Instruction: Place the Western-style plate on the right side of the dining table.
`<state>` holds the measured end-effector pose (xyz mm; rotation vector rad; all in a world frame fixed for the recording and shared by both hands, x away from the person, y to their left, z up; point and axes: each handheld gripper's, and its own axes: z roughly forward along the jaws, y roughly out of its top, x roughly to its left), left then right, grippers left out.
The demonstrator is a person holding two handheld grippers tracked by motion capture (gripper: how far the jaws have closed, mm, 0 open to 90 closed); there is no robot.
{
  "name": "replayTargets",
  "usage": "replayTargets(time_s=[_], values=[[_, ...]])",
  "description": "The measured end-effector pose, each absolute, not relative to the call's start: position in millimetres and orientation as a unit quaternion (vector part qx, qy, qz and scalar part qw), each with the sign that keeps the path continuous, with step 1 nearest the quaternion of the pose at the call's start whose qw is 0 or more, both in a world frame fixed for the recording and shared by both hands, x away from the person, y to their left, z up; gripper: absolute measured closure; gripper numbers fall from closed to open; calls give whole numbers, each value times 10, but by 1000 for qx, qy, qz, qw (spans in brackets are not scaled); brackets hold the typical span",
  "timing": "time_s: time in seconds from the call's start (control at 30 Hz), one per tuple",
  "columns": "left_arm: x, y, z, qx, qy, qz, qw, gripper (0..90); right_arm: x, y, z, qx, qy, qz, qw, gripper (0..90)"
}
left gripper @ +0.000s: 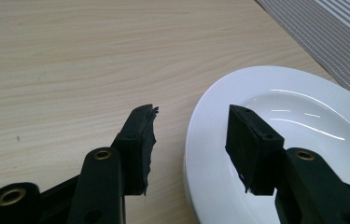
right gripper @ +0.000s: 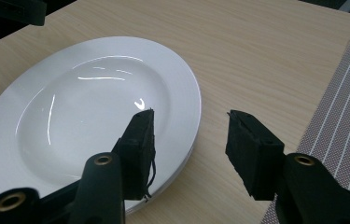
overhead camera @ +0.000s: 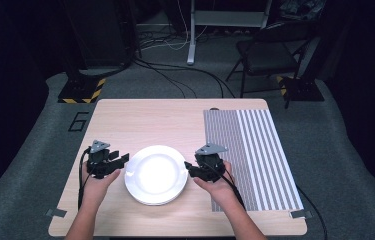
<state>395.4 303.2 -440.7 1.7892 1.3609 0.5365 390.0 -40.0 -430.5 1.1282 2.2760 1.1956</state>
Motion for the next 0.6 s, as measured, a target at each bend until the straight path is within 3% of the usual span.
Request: replayTargets(time_s=[0.27, 0.6], values=[[3941, 2985, -4477, 716, 532, 197, 408, 476, 3905, -317, -4284, 390, 795, 434, 168, 500], [3943, 3086, -4562, 708, 555, 154, 408, 654, 3868, -402, -4402, 412, 783, 437, 163, 518]])
